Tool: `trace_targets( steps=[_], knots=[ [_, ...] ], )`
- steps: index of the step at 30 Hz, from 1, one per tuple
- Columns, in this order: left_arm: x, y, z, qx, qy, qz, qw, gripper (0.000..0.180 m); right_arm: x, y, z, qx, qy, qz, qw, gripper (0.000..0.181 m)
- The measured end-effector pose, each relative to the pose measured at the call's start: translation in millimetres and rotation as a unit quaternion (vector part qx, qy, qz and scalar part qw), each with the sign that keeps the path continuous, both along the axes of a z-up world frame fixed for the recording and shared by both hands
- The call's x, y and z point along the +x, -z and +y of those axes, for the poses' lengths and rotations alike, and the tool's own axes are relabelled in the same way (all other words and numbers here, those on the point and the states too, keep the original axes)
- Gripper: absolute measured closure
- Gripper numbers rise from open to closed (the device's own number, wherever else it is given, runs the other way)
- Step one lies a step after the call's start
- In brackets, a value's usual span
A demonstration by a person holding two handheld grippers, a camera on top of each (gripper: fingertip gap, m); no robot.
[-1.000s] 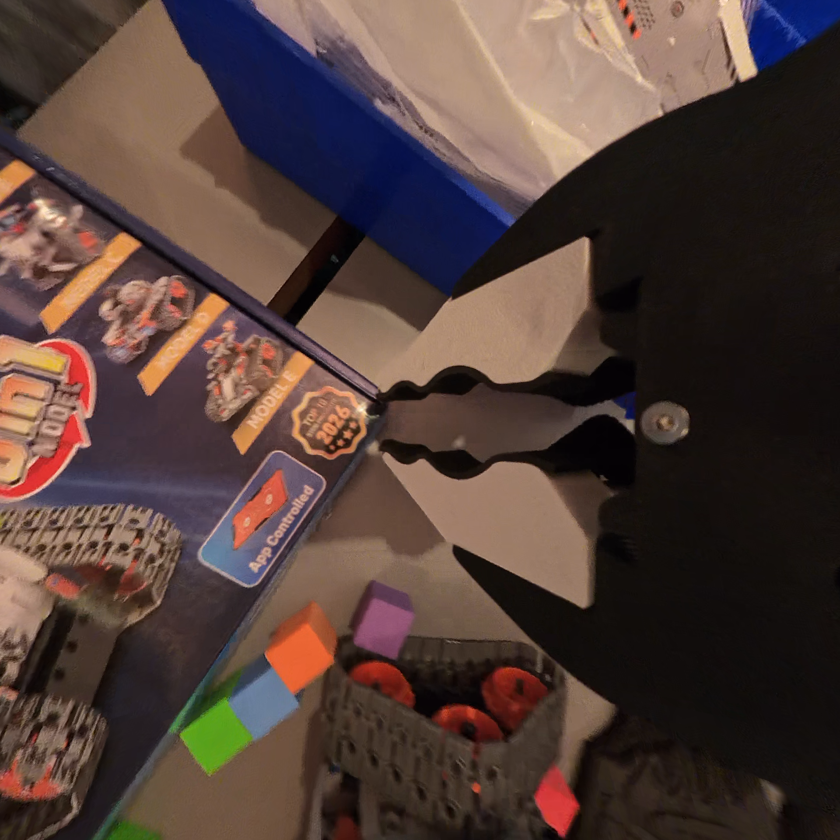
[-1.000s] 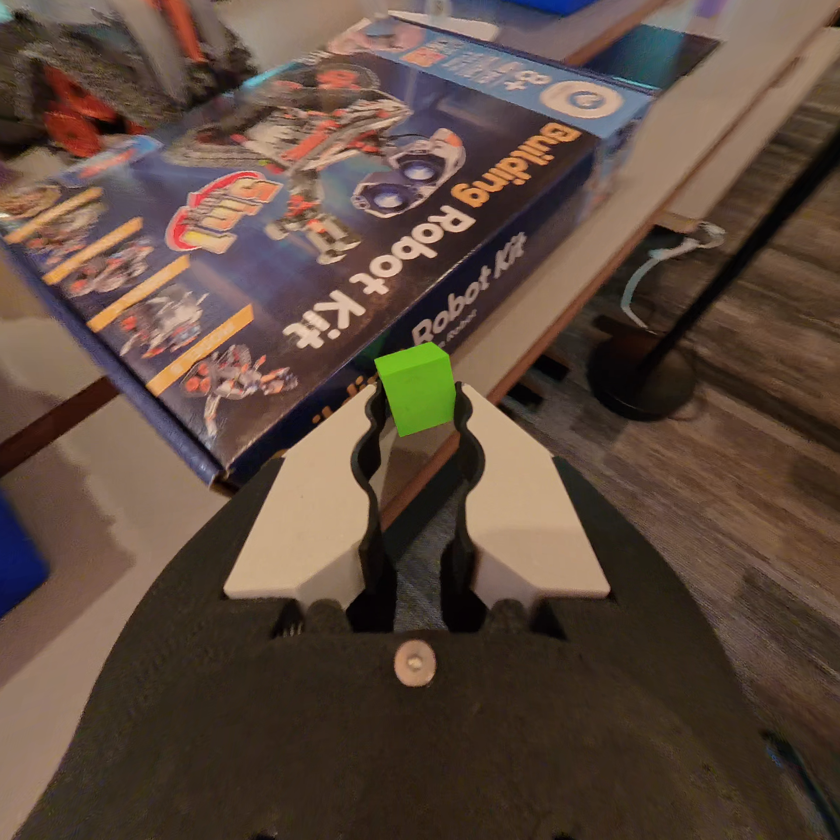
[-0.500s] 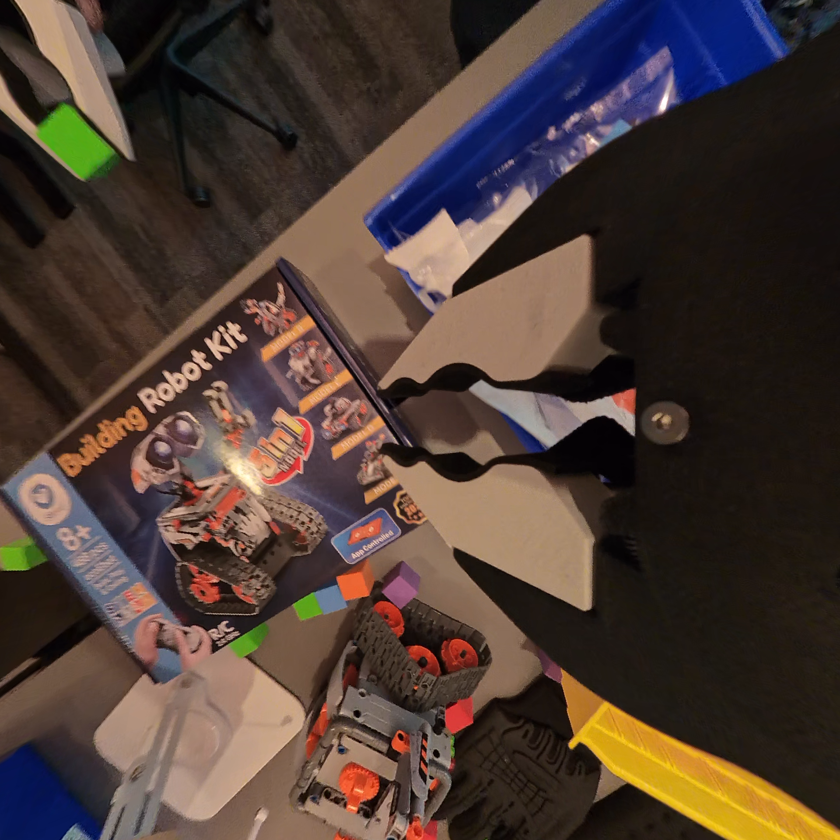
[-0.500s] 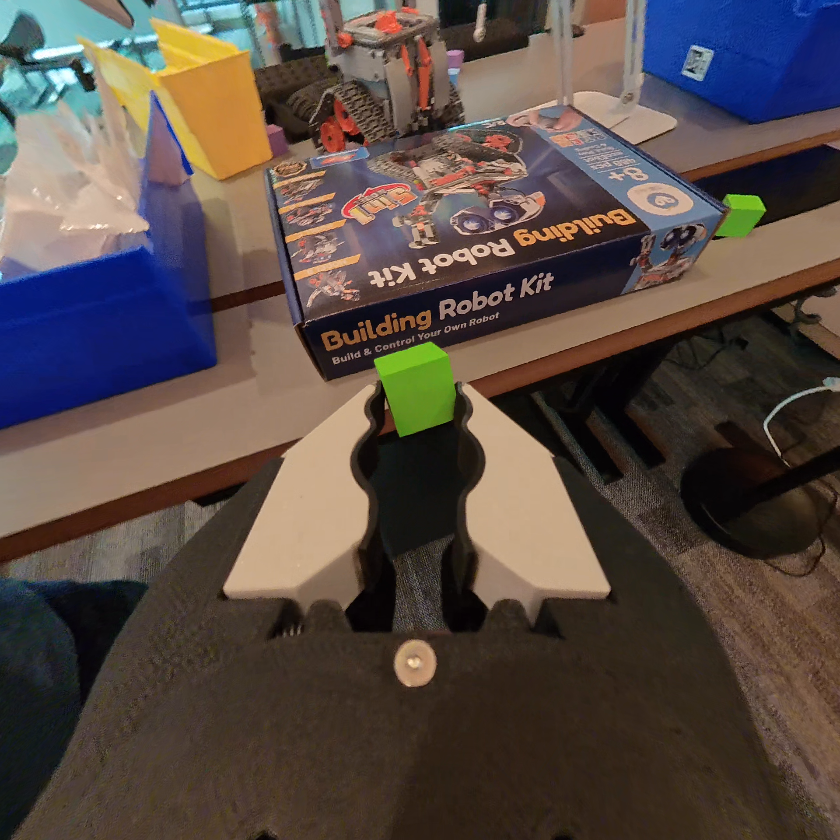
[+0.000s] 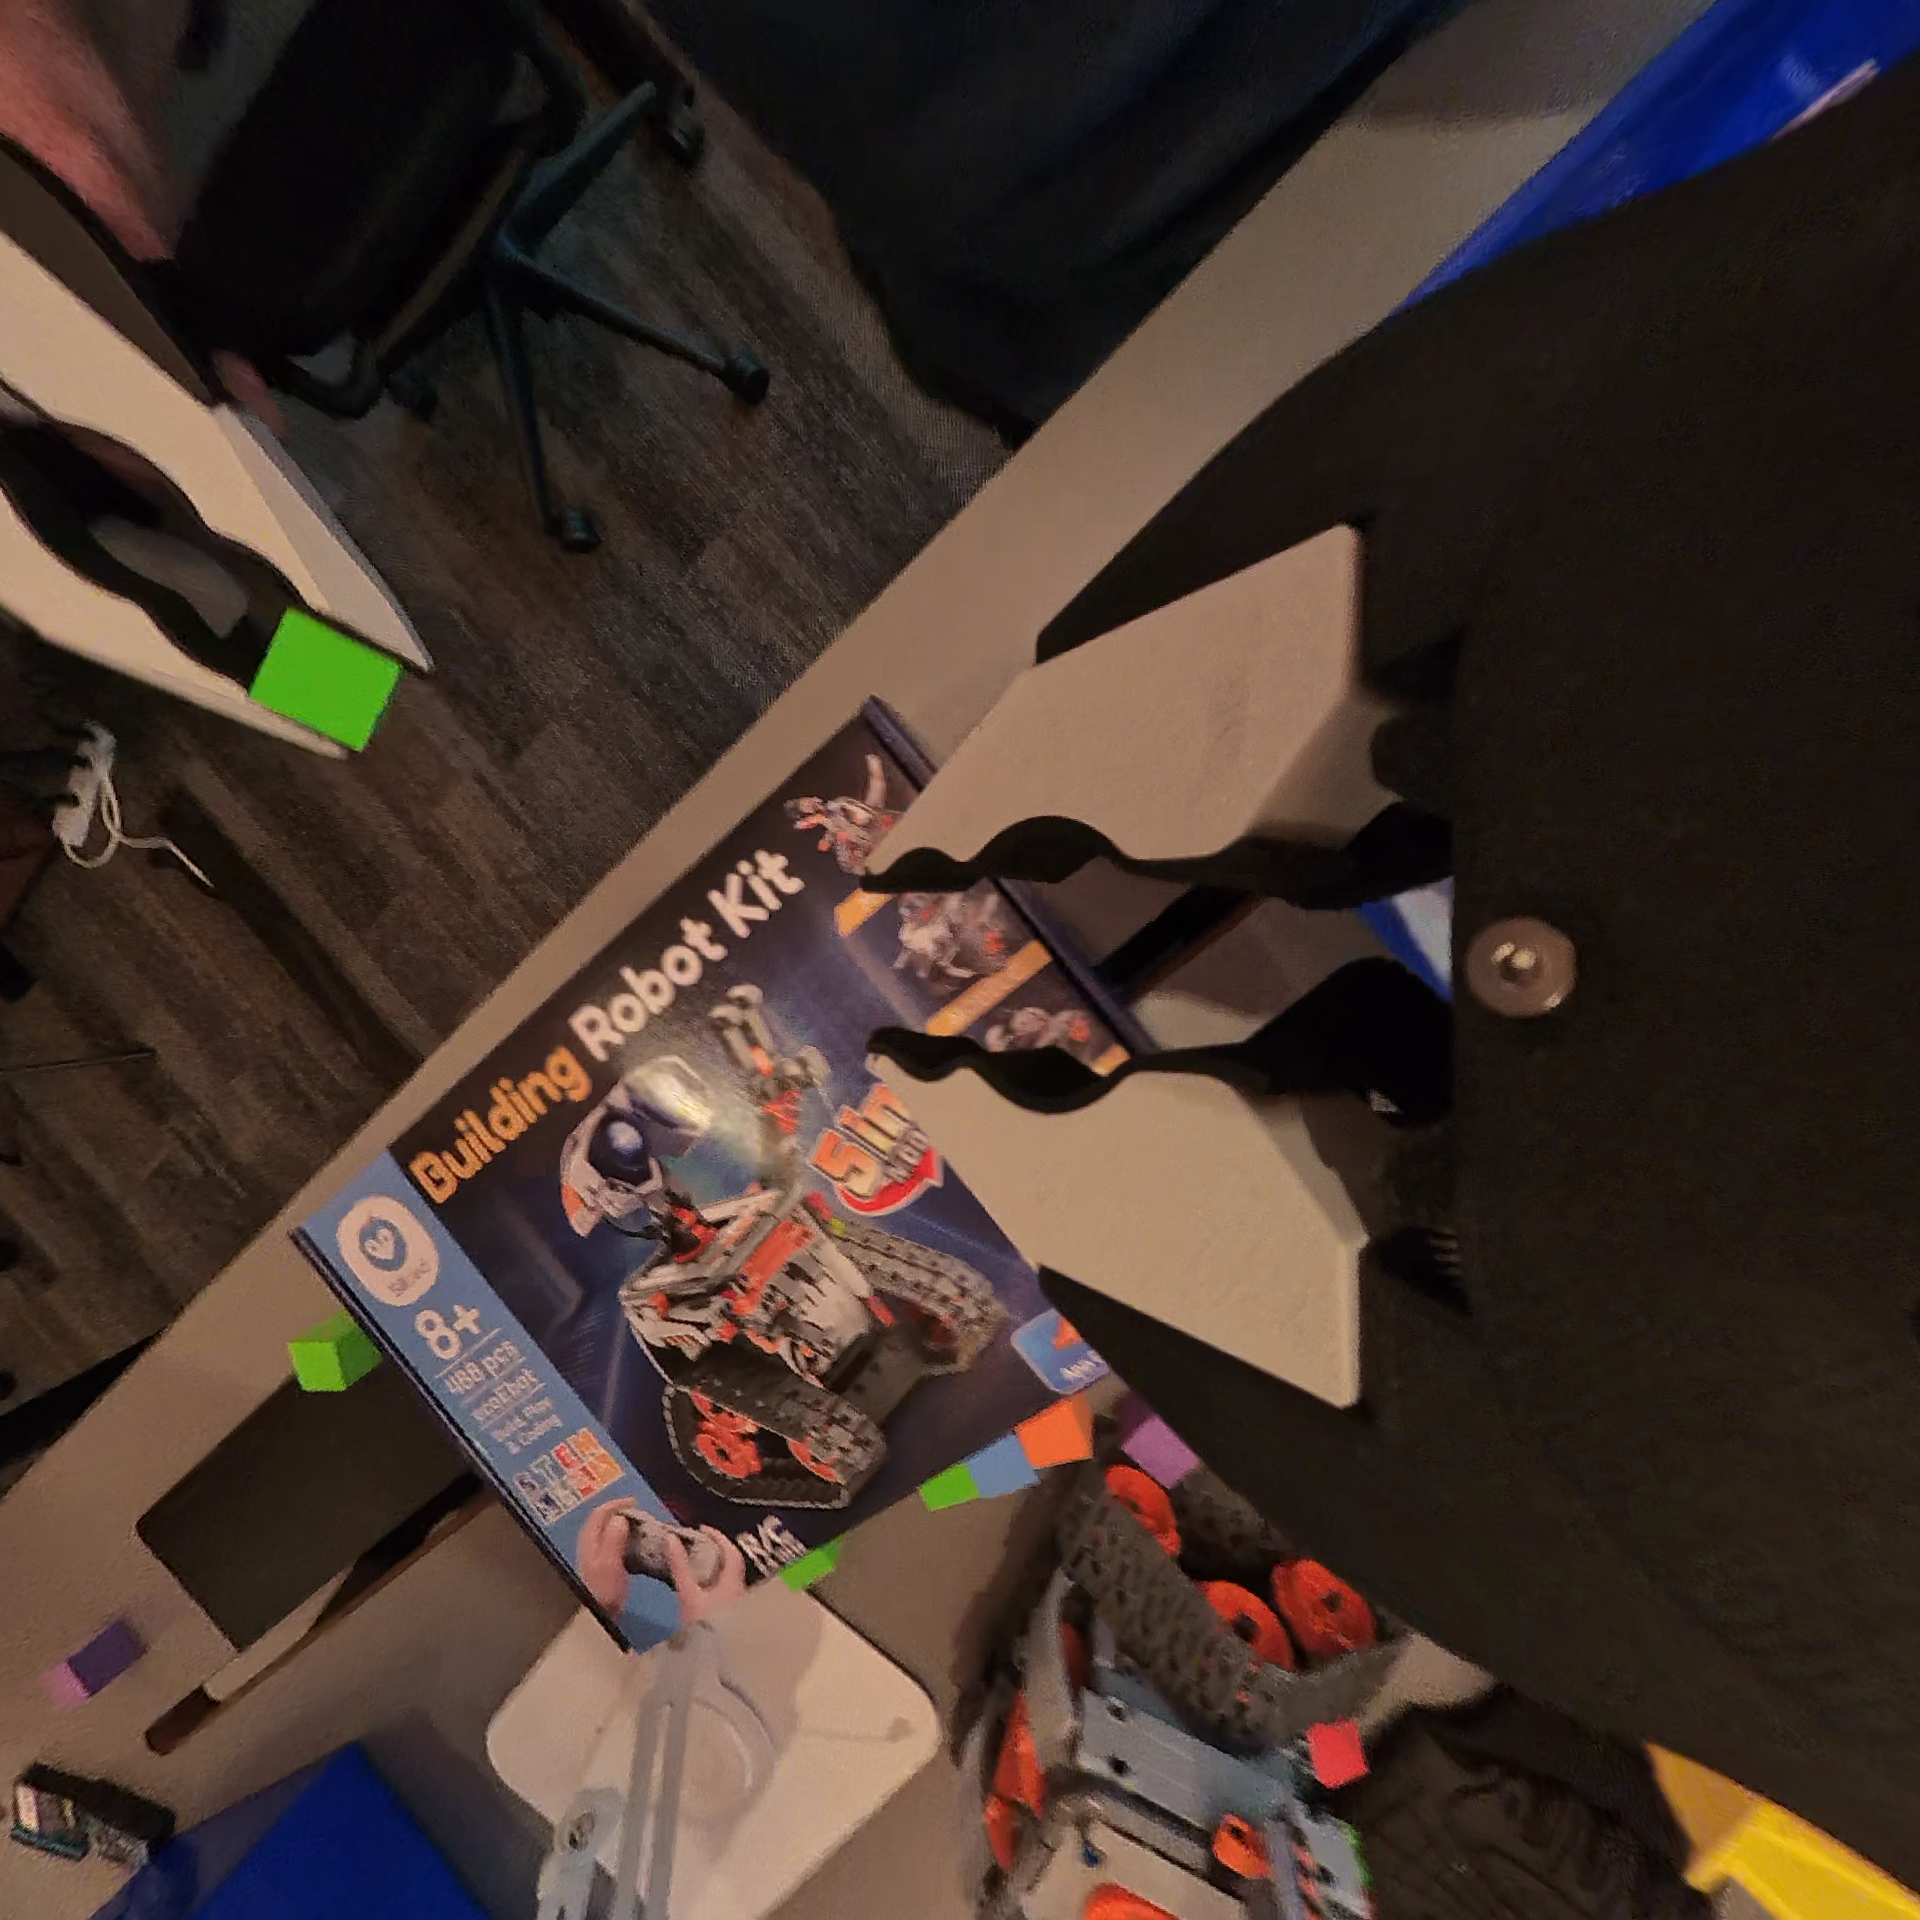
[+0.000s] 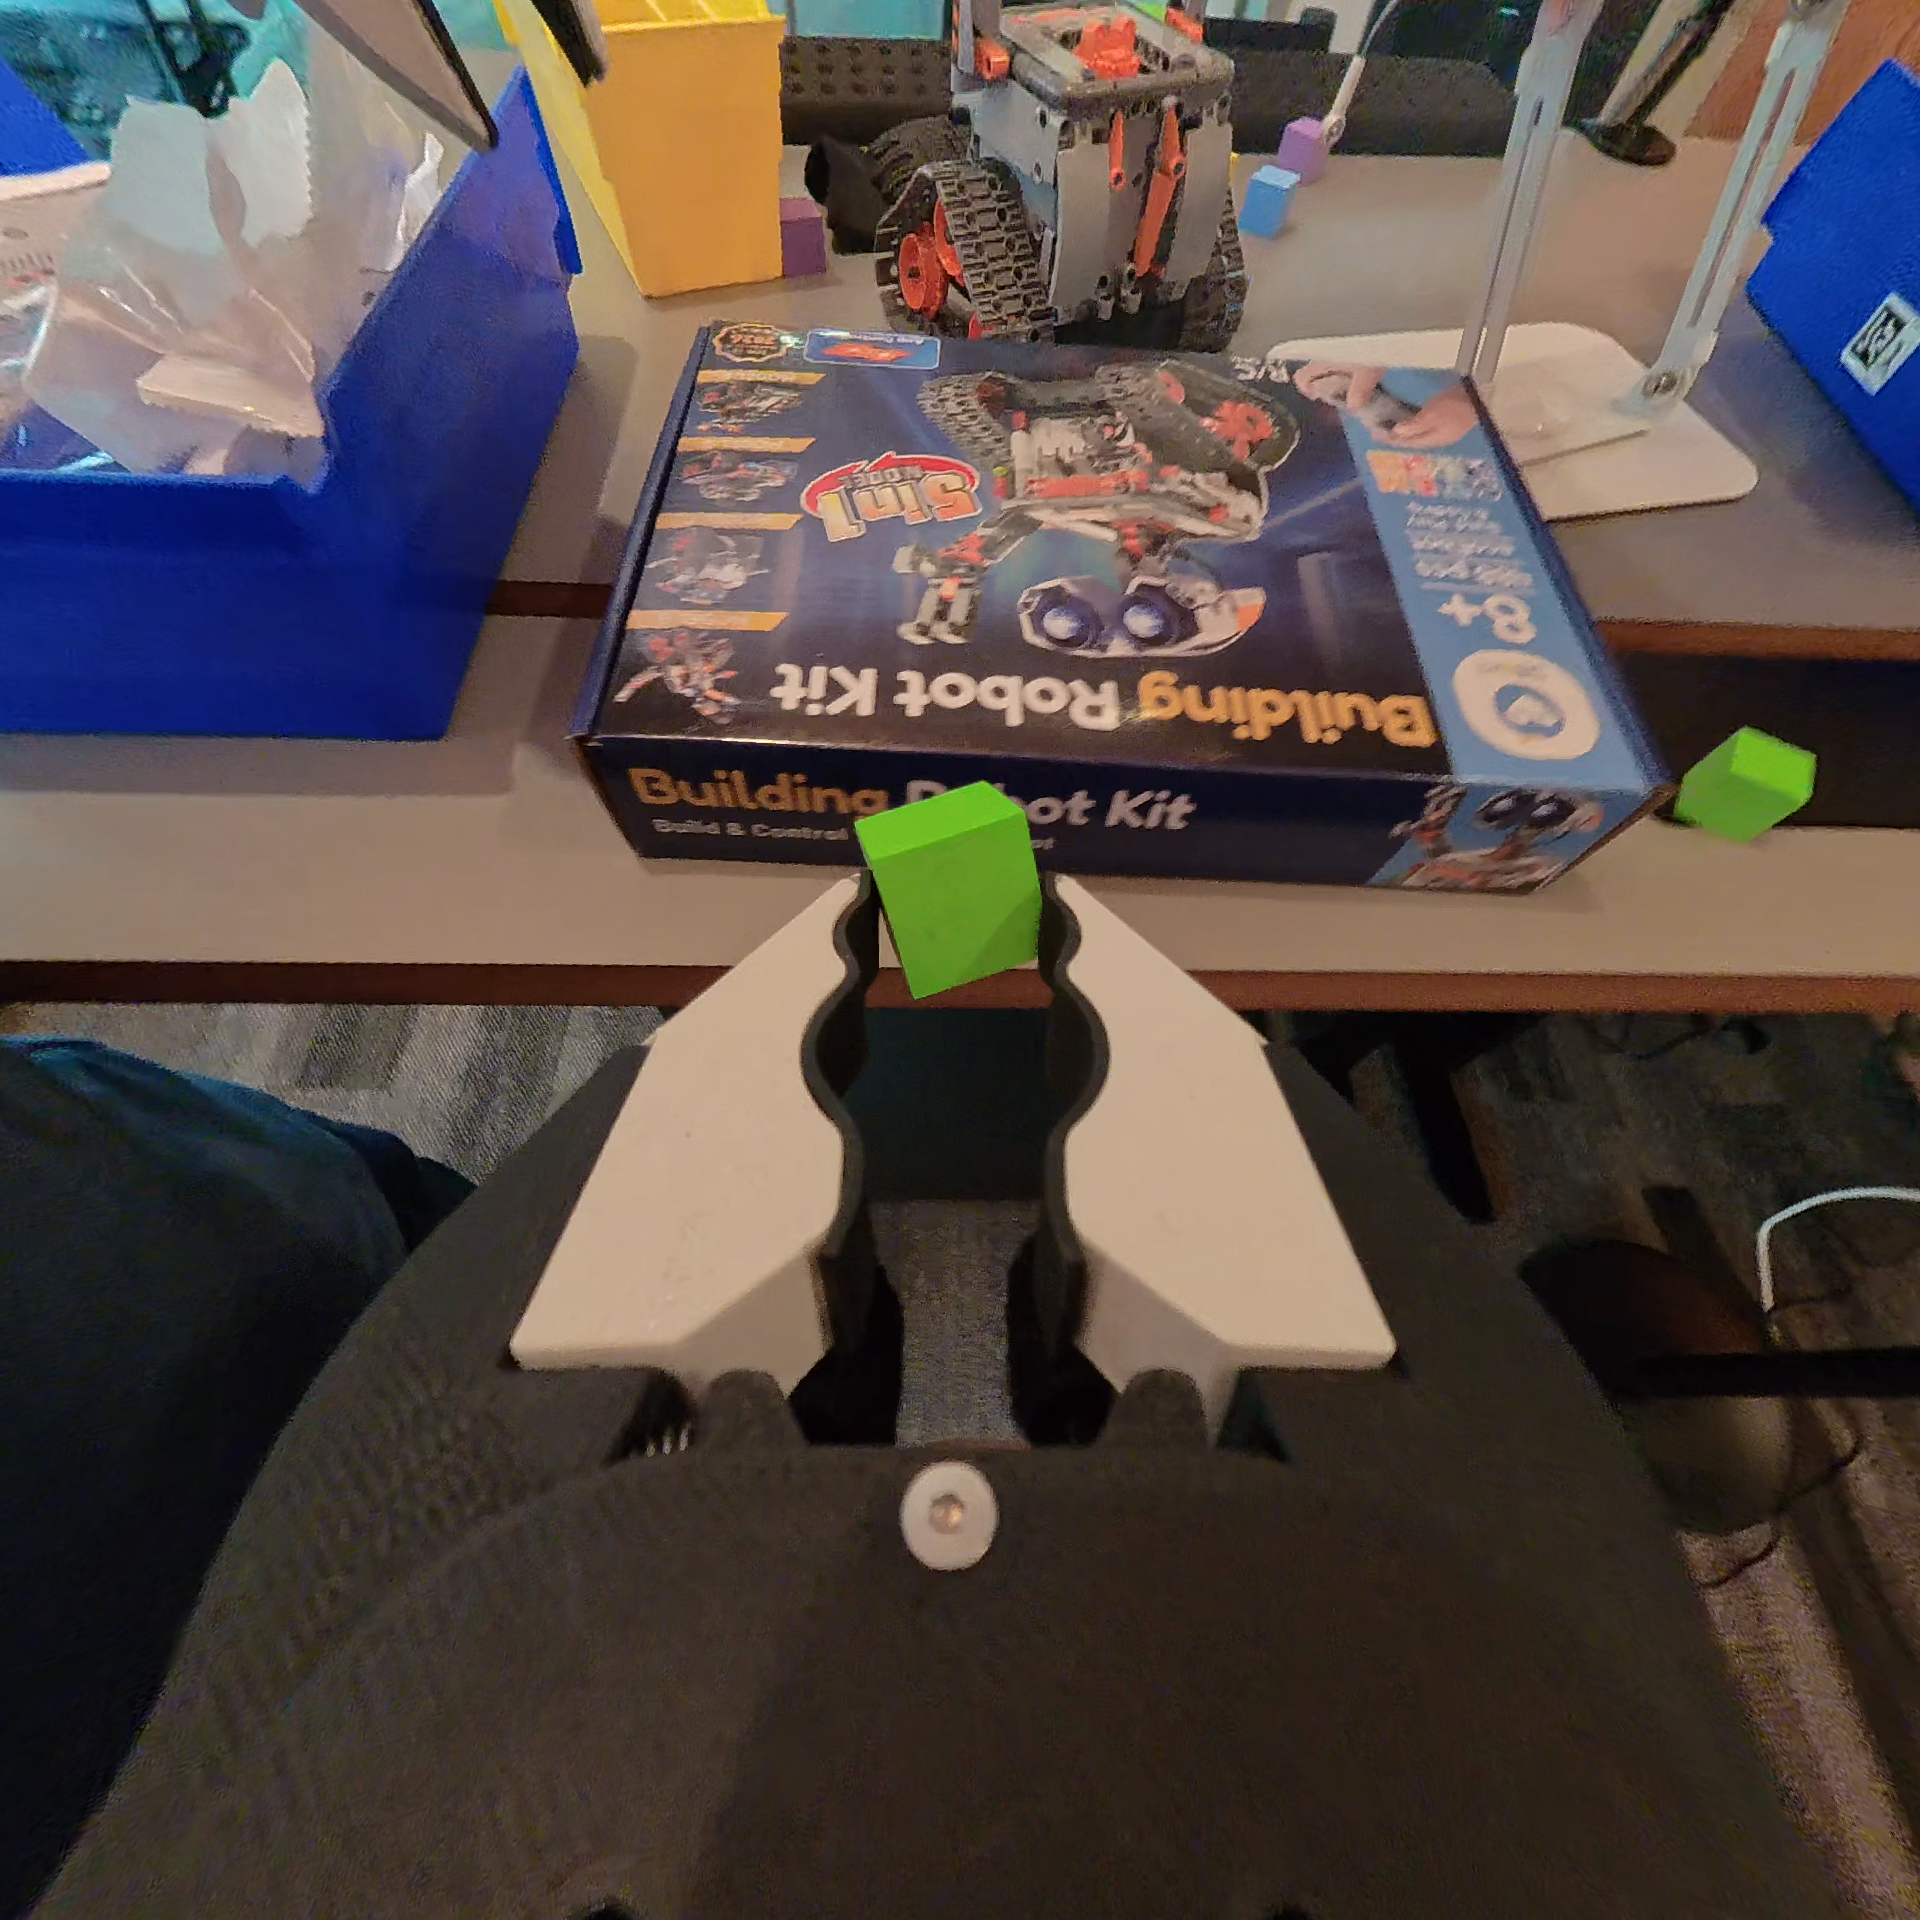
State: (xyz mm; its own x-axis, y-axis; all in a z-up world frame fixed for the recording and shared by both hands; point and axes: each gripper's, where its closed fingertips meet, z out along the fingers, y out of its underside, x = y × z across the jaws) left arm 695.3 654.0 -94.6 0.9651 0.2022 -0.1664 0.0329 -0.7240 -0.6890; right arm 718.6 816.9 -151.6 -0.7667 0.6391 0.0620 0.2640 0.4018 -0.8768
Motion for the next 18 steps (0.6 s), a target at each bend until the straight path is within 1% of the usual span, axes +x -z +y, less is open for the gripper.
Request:
trace_targets(
  steps=[3,6,8,10,11,15,18],
  knots=[
    [-15,5,14,-0.024,0.000,0.004,1.000,0.155,-22,-9,8,0.038,-0.046,0.011,0.998,0.151],
    [-18,6,22,-0.021,-0.016,-0.013,1.000,0.155,-48,-17,3,0.085,-0.100,0.016,0.991,0.151],
    [-16,5,23,-0.013,-0.029,-0.022,0.999,0.155,-61,-19,-12,0.119,-0.164,0.011,0.979,0.151],
    [-18,5,20,-0.011,-0.058,-0.019,0.998,0.155,-74,-18,-29,0.161,-0.232,0.018,0.959,0.151],
    [-16,6,21,-0.004,-0.072,-0.030,0.997,0.155,-79,-16,-39,0.178,-0.270,0.022,0.946,0.151],
    [-9,10,34,0.019,-0.134,-0.045,0.990,0.153,-105,-9,-64,0.244,-0.368,0.059,0.895,0.151],
    [-4,5,64,0.054,-0.186,-0.045,0.980,0.150,-119,-5,-67,0.262,-0.424,0.078,0.863,0.151]
  ],
)
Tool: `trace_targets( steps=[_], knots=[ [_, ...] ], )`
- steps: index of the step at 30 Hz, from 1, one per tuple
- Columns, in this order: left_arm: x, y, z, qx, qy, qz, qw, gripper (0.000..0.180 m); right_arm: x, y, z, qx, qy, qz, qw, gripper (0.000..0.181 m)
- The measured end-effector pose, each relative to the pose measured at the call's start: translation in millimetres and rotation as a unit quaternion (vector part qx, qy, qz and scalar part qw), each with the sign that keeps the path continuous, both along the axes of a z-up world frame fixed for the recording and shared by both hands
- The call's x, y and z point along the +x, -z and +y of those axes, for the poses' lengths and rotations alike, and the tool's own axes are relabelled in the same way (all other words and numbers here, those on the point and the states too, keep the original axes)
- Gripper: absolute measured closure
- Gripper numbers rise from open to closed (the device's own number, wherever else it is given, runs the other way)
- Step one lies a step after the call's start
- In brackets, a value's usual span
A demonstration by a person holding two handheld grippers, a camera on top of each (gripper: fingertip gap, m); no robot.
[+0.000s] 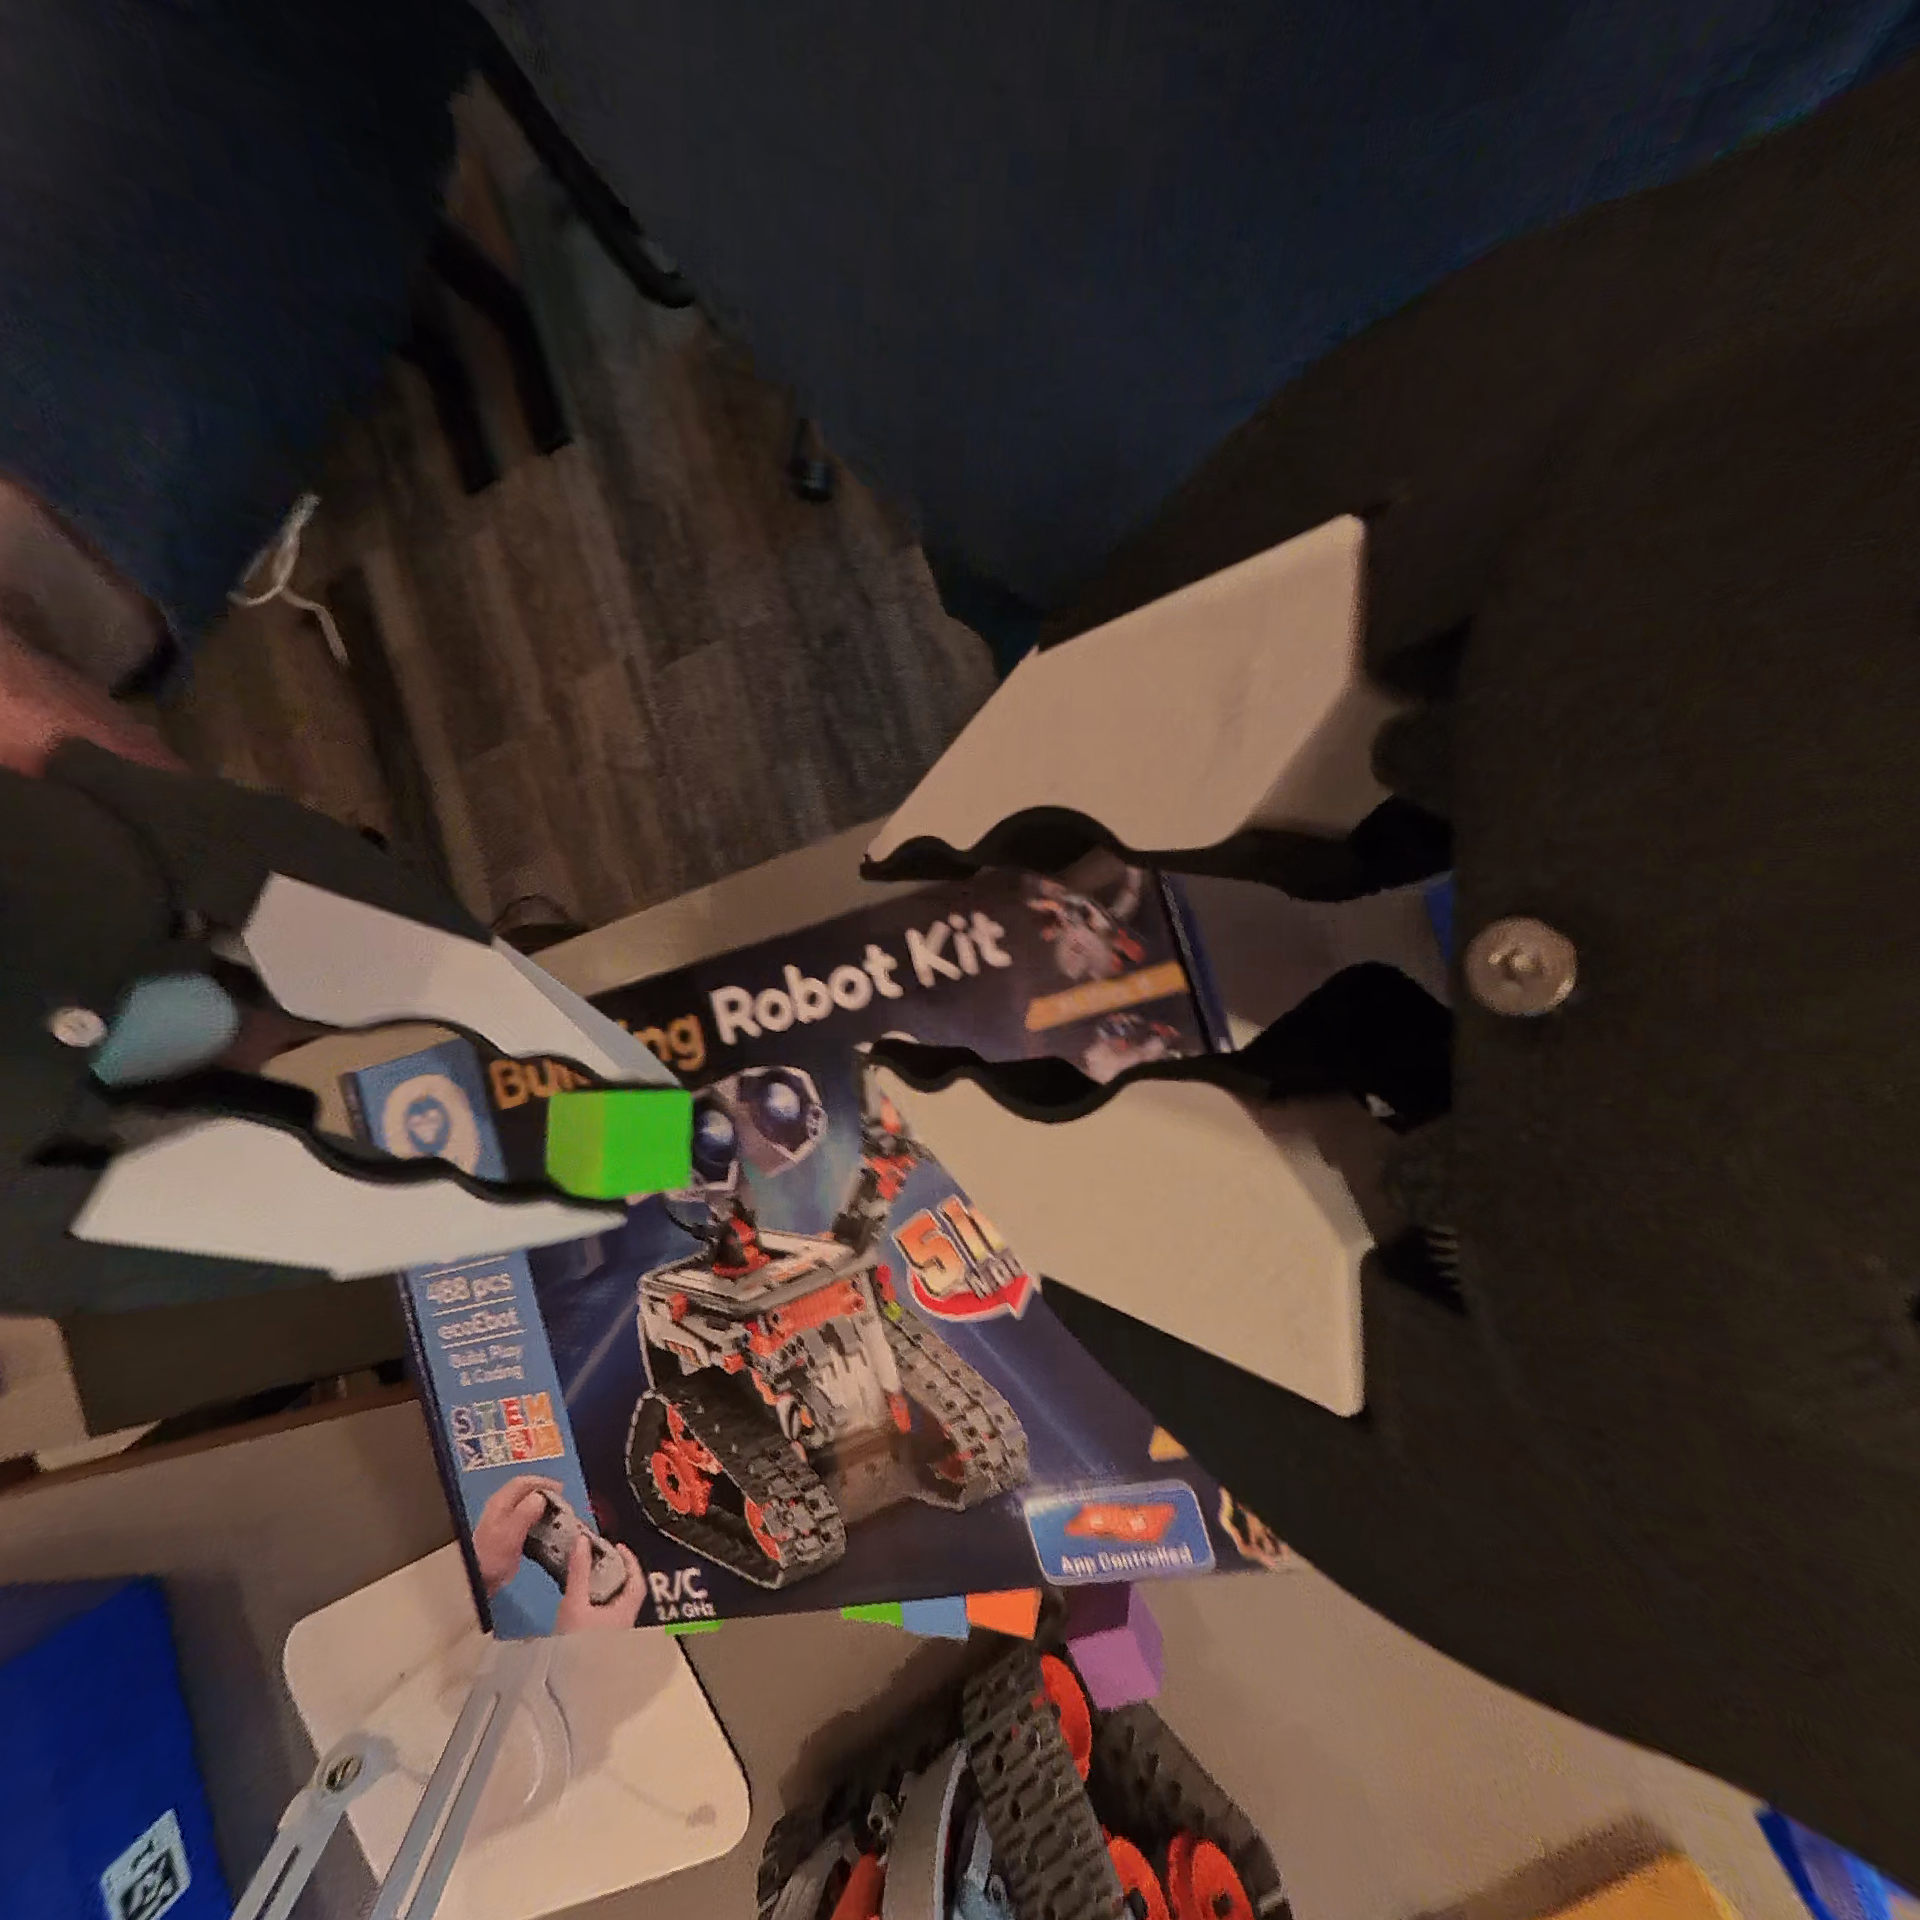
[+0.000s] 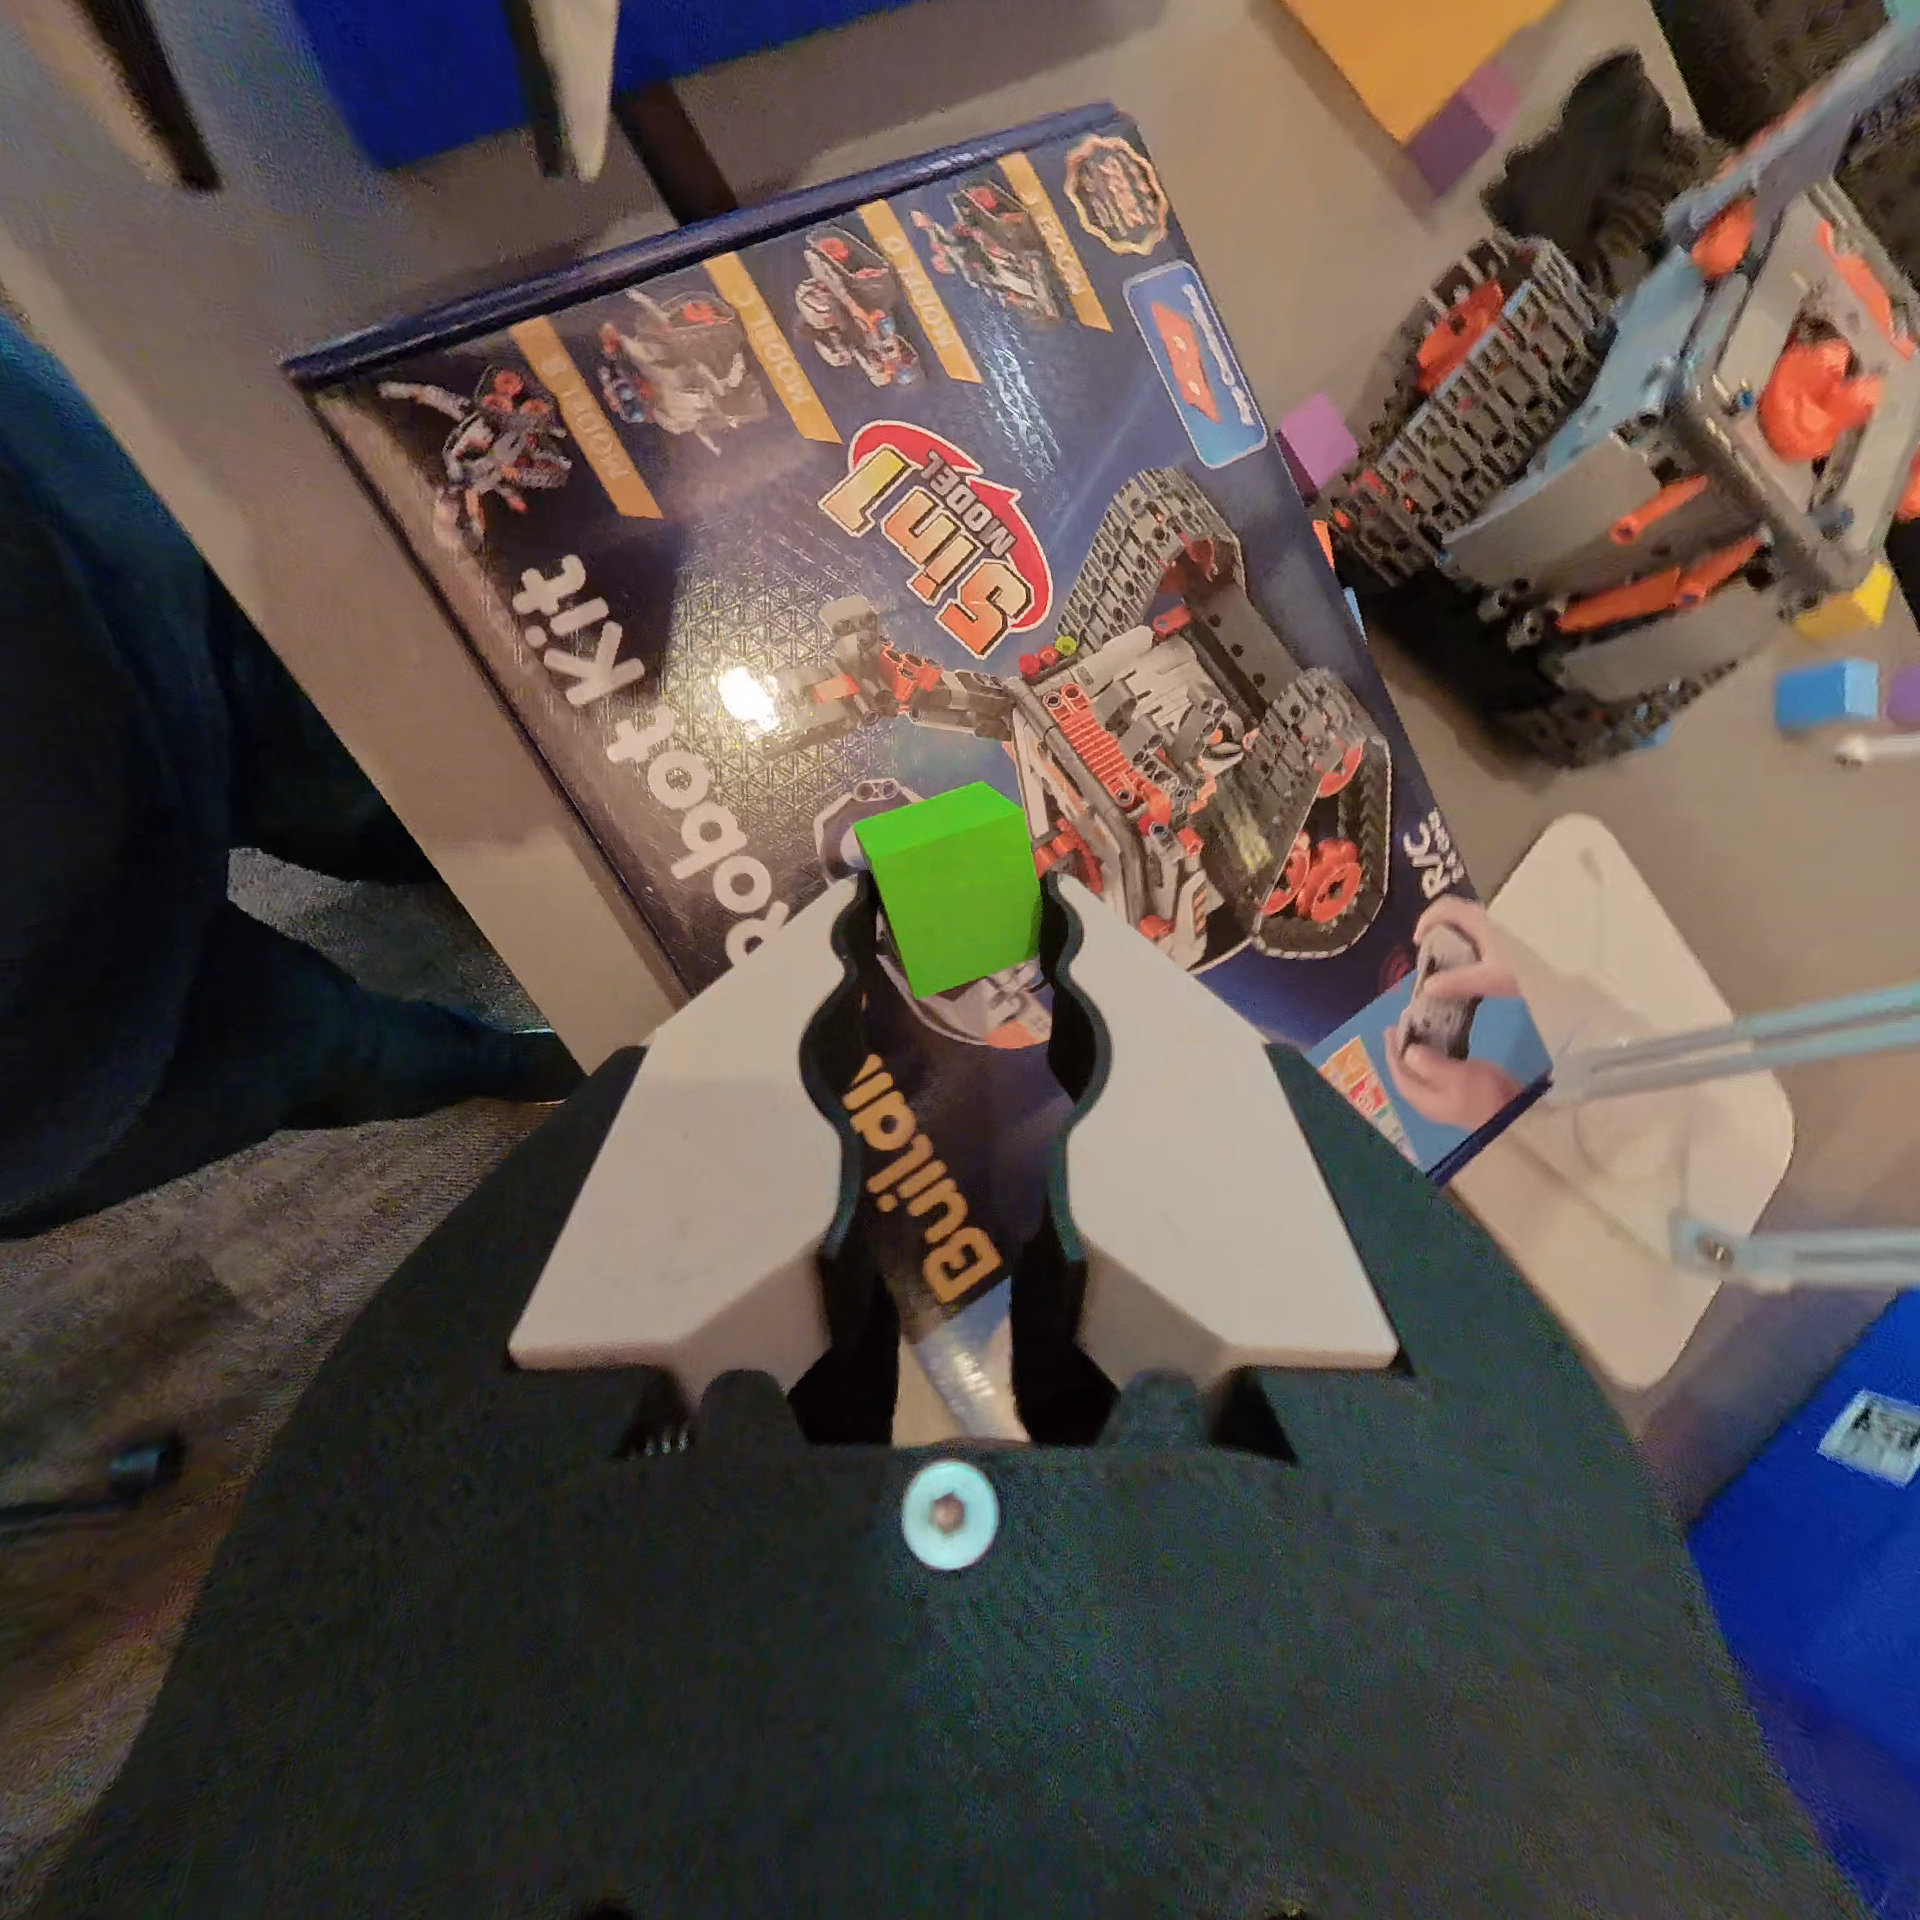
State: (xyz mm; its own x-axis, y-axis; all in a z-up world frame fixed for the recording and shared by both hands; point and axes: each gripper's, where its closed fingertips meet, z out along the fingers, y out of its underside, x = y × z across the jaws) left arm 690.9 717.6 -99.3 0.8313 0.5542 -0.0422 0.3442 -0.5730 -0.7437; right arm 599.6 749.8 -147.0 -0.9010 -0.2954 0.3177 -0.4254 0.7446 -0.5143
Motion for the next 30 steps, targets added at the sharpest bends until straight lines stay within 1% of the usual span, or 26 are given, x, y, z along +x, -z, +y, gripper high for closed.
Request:
trace_targets(
  steps=[3,5,8,11,13,15,18,21,25,26,28,30],
  knots=[
    [-12,1,20,-0.001,-0.076,0.026,0.997,0.150,-6,0,5,-0.003,-0.063,-0.013,0.998,0.151],
    [-21,9,29,-0.003,-0.121,0.028,0.992,0.149,-12,4,12,0.009,-0.095,-0.020,0.995,0.151],
    [-37,21,42,0.012,-0.182,0.029,0.983,0.151,-25,9,17,0.035,-0.126,-0.006,0.991,0.151],
    [-49,34,43,-0.005,-0.234,0.043,0.971,0.150,-34,20,20,0.070,-0.159,0.015,0.985,0.150],
    [-54,42,45,0.000,-0.260,0.042,0.965,0.148,-39,26,19,0.087,-0.181,0.026,0.979,0.151],
    [-59,47,45,0.001,-0.282,0.046,0.958,0.148,-48,31,19,0.106,-0.188,0.040,0.976,0.151],
    [-65,48,43,0.002,-0.308,0.061,0.949,0.148,-52,35,19,0.106,-0.201,0.011,0.974,0.151],
    [-70,53,42,0.011,-0.321,0.062,0.945,0.148,-48,41,20,0.118,-0.231,0.002,0.966,0.150],
    [-79,63,39,0.008,-0.328,0.053,0.943,0.144,-47,46,9,0.127,-0.230,0.001,0.965,0.150],
    [-81,64,37,0.002,-0.330,0.058,0.942,0.144,-46,46,7,0.132,-0.226,0.000,0.965,0.149],
    [-84,67,35,-0.004,-0.330,0.060,0.942,0.143,-43,43,1,0.125,-0.225,-0.003,0.966,0.132],
    [-85,68,38,0.009,-0.330,0.061,0.942,0.143,-45,37,3,0.121,-0.212,-0.017,0.970,0.122]
  ],
)
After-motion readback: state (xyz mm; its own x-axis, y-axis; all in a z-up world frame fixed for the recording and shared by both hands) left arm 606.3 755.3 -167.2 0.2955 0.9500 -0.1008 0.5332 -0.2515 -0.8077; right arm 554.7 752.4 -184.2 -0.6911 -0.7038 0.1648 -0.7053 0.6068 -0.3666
